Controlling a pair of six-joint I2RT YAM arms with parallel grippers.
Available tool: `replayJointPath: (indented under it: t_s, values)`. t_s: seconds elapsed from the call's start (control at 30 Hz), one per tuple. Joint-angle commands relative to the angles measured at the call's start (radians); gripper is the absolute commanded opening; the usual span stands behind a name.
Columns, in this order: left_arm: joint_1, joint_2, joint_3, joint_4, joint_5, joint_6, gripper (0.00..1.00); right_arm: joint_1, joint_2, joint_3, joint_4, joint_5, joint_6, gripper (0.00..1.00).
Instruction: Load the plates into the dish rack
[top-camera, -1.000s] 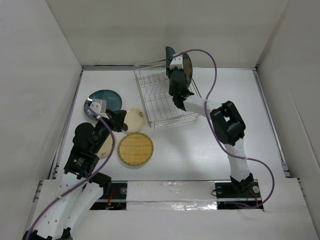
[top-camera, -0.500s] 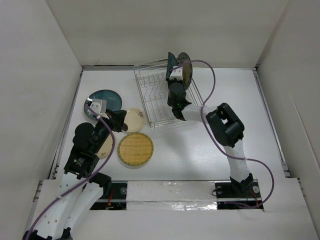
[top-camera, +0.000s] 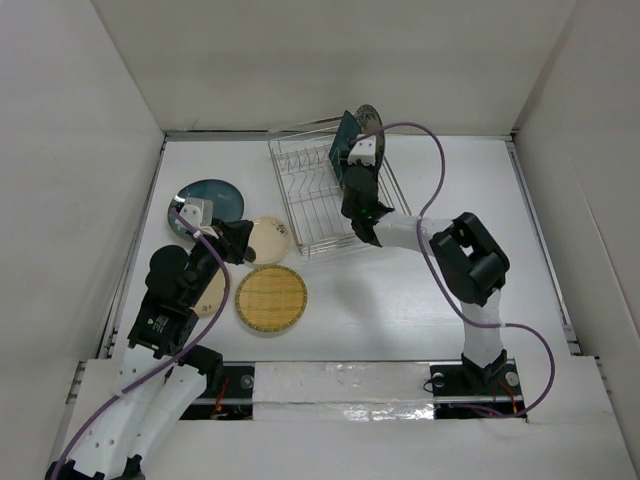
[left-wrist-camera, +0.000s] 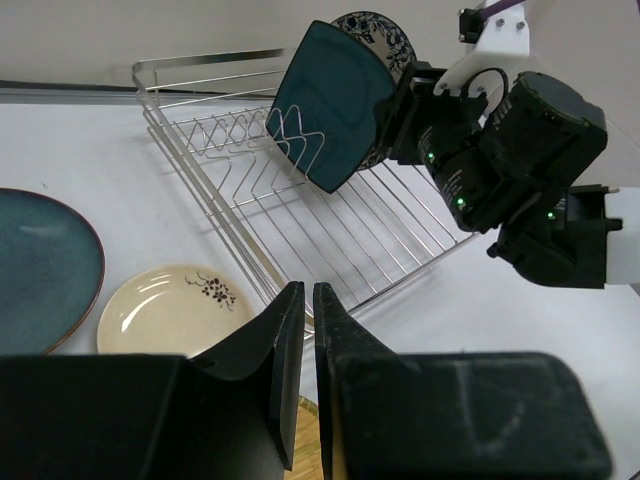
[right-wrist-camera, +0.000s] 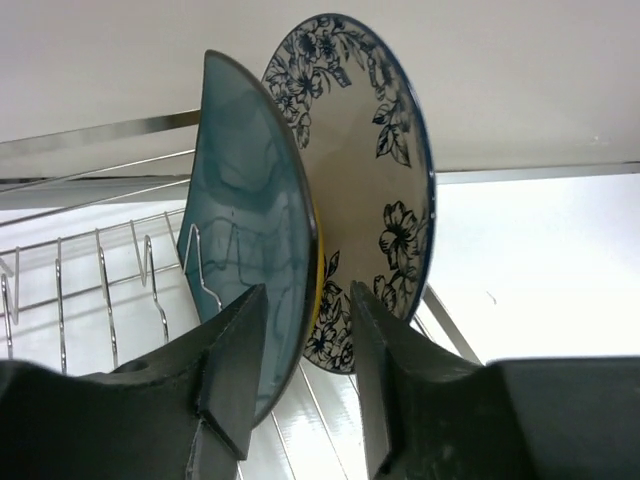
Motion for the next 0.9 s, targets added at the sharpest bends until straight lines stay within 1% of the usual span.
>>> replayJointPath:
  t_s: [0.0,0.07,0.1,0.17,0.2,0.23,0.27,0.3,0.33,0.37,0.4,0.43,0.47,0.5,0.53,0.57,0.6,0.63,0.67,0.7,0.73,0.77,0.8,0.87]
  values:
    - [0.004,0.000,-0.008,0.041,0.016,-0.004,0.06,0.008,-0.097,-0.019,-0.060,0.009,0.085,0.48]
    - [0.004,0.001,-0.008,0.041,0.016,-0.004,0.06,0.017,-0.141,-0.030,-0.113,-0.016,0.131,0.54]
    - [0.004,0.000,-0.008,0.040,0.016,-0.004,0.06,0.026,-0.190,-0.031,-0.200,-0.058,0.174,0.54]
    - [0.004,-0.003,-0.008,0.038,0.012,-0.004,0.06,0.040,-0.248,-0.056,-0.288,-0.118,0.264,0.54]
    - [0.004,-0.003,-0.008,0.038,0.006,-0.004,0.05,0.063,-0.309,-0.071,-0.355,-0.176,0.290,0.48]
    - [0.004,-0.005,-0.008,0.036,0.001,-0.004,0.04,0.075,-0.343,-0.091,-0.382,-0.203,0.312,0.38]
    - [0.004,-0.006,-0.008,0.035,-0.002,-0.004,0.01,0.089,-0.377,-0.137,-0.411,-0.221,0.359,0.14]
    - [0.004,-0.008,-0.008,0.035,-0.005,-0.005,0.00,0.106,-0.411,-0.166,-0.443,-0.267,0.376,0.03]
    - [0.004,-0.008,-0.008,0.036,-0.007,-0.005,0.00,0.140,-0.480,-0.198,-0.453,-0.292,0.383,0.00]
    - [0.004,-0.008,-0.008,0.036,-0.007,-0.005,0.00,0.160,-0.512,-0.253,-0.466,-0.312,0.393,0.00]
    - [0.004,-0.005,-0.008,0.038,-0.002,-0.007,0.00,0.192,-0.569,-0.276,-0.514,-0.368,0.422,0.00]
    - [0.004,-0.003,-0.008,0.038,0.001,-0.007,0.00,0.192,-0.592,-0.301,-0.534,-0.419,0.442,0.00]
    - [0.004,0.001,-0.007,0.038,0.004,-0.007,0.00,0.216,-0.610,-0.350,-0.552,-0.480,0.467,0.00]
    - [0.004,0.004,-0.005,0.038,0.009,-0.005,0.00,0.229,-0.621,-0.376,-0.571,-0.611,0.500,0.00]
    - [0.004,0.006,-0.004,0.038,0.010,-0.005,0.00,0.238,-0.626,-0.401,-0.575,-0.664,0.577,0.00]
    - [0.004,0.006,-0.004,0.035,0.009,-0.005,0.00,0.262,-0.617,-0.424,-0.580,-0.704,0.615,0.01]
    - [0.004,0.005,-0.002,0.033,0.006,-0.002,0.00,0.273,-0.606,-0.468,-0.569,-0.771,0.654,0.06]
    - [0.004,0.001,-0.002,0.033,0.004,-0.002,0.00,0.284,-0.591,-0.493,-0.554,-0.798,0.724,0.13]
    - [0.004,0.000,-0.002,0.033,0.001,-0.002,0.01,0.295,-0.579,-0.519,-0.527,-0.816,0.758,0.20]
    - [0.004,-0.008,-0.004,0.035,0.000,-0.002,0.03,0.304,-0.547,-0.566,-0.464,-0.859,0.792,0.33]
    - [0.004,-0.009,-0.004,0.035,0.001,-0.002,0.05,0.304,-0.528,-0.585,-0.432,-0.879,0.845,0.38]
    - [0.004,-0.011,-0.004,0.035,0.001,-0.002,0.07,0.304,-0.513,-0.600,-0.396,-0.910,0.864,0.44]
    - [0.004,-0.012,-0.005,0.035,0.010,-0.004,0.10,0.304,-0.484,-0.611,-0.357,-0.915,0.882,0.47]
    - [0.004,-0.014,-0.004,0.035,0.018,-0.004,0.12,0.292,-0.453,-0.619,-0.332,-0.927,0.915,0.48]
